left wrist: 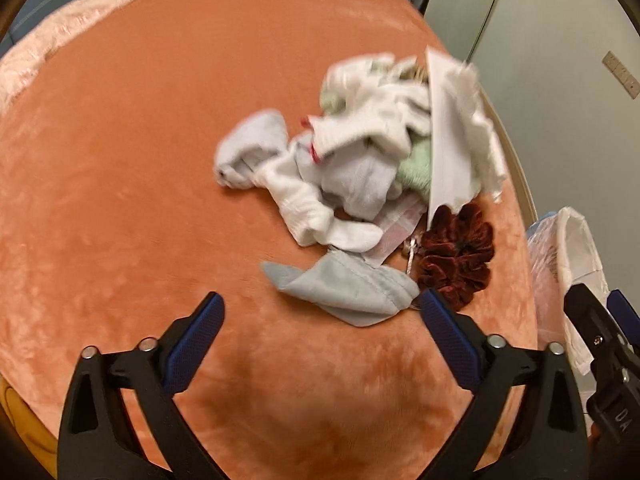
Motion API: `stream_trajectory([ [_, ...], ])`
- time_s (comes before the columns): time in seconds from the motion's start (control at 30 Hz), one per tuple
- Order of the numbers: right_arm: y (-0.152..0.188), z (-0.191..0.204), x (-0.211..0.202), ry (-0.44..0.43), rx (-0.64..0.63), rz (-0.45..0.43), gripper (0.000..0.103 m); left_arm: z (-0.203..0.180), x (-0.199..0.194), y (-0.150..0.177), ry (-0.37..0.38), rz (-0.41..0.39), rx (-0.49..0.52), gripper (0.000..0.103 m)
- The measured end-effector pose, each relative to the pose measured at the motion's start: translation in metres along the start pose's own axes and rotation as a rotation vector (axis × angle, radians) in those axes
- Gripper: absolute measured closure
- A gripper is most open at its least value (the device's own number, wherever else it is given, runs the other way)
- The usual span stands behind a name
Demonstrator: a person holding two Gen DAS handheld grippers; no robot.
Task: Collect trash
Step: 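Grasp the dark red scrunchie with the right gripper while the left grasps a grey sock, then carry scrunchie and grey sock over the bin and open both grippers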
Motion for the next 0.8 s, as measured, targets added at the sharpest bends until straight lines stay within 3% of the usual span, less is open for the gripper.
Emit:
stream_trajectory([
  [0.1, 0.002, 0.006, 0.018, -0.016, 0.012, 0.030, 0.016, 0.005, 0.020, 0.004, 0.018, 0.059, -0.059, 0.027],
  [0.23, 0.005, 0.015, 0.042, -0.052, 0.037, 0.071, 0.030, 0.015, 0.034, 0.007, 0.040, 0.099, -0.137, 0.043],
  [0.33, 0.010, 0.023, 0.060, -0.097, 0.064, 0.112, 0.042, 0.016, 0.041, 0.010, 0.085, 0.128, -0.153, 0.068],
  [0.43, 0.017, 0.032, 0.076, -0.125, 0.074, 0.143, 0.053, 0.016, 0.044, 0.012, 0.103, 0.128, -0.154, 0.080],
  [0.57, 0.027, 0.051, 0.088, -0.175, 0.044, 0.177, 0.084, 0.015, 0.043, 0.011, 0.120, 0.130, -0.143, 0.090],
  [0.8, 0.023, 0.051, 0.064, -0.200, 0.074, 0.145, 0.090, 0.019, 0.011, 0.004, 0.130, 0.087, -0.109, 0.097],
])
Point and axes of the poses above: each gripper's, at about its wrist camera, not at the fingertips, and x roughly the way its jaws point, z to its left, y to its underside, the point moved 5 cm from there along x, roughly the way its jaws point, and after that the axes turned 12 degrees about -z, right-handed, at the moved point
